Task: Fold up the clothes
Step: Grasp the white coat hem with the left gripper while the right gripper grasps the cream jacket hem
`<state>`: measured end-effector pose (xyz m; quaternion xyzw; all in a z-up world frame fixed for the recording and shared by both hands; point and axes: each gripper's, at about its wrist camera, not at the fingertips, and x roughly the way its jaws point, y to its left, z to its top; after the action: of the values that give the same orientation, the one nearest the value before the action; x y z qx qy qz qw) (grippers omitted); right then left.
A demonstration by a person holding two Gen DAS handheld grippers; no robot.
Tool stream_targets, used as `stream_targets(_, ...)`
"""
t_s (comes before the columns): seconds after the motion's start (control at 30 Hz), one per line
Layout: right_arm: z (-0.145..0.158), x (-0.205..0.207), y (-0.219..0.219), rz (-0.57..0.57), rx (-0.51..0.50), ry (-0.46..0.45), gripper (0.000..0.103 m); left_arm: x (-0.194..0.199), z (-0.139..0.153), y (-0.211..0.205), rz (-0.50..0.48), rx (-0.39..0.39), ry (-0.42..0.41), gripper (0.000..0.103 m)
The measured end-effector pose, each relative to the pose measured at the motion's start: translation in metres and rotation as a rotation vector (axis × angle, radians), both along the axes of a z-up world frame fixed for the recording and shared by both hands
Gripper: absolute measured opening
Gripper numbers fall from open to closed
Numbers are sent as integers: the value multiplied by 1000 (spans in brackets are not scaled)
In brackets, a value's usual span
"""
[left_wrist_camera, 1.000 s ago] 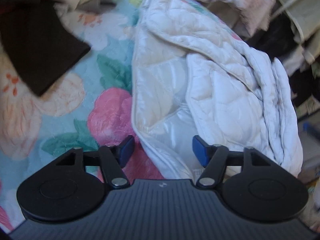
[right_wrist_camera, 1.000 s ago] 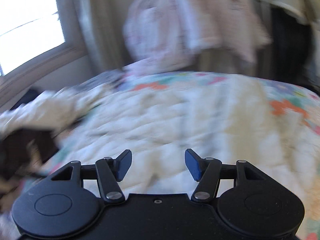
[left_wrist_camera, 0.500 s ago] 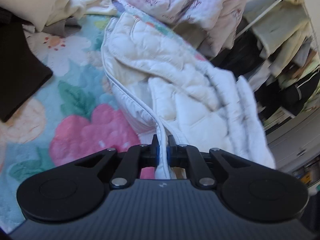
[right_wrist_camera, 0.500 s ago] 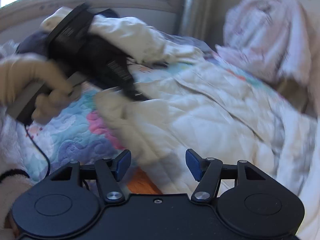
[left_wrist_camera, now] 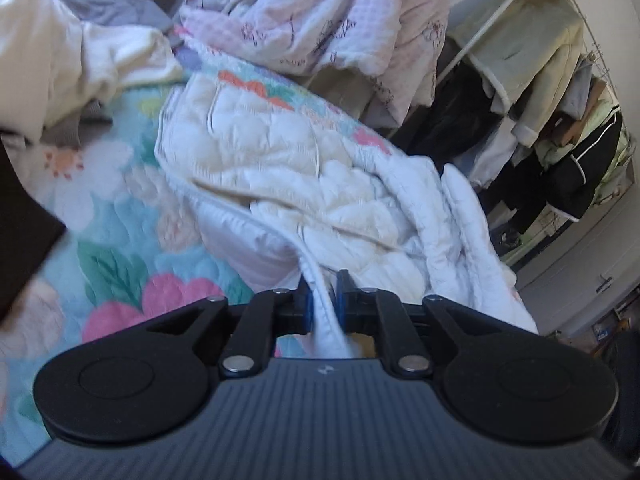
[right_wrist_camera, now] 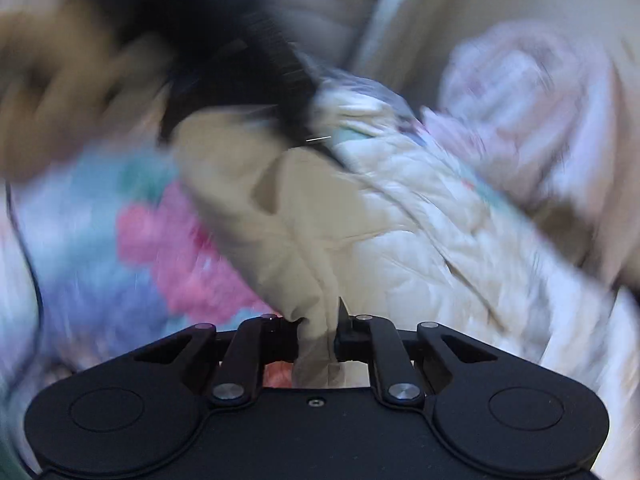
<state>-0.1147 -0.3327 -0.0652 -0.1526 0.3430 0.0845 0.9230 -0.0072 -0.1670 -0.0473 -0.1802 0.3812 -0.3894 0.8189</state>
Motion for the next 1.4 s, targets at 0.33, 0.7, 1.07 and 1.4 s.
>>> stream_targets(0.33, 47, -32, -101, -176, 273, -144, 13, 94, 12, 3, 191, -92, 102, 50)
stream_targets(0.7, 26, -32, -100, -131, 371, -113, 13, 172, -11, -17, 314, 67, 117, 57)
stream_targets(1.07, 24, -24, -114, -96, 414, -92, 13, 175, -50, -50, 111, -26, 246, 9)
stream_targets(1.4, 67, -90, -197, -281, 564, -278, 13, 139, 97, -145, -108, -167, -5, 9)
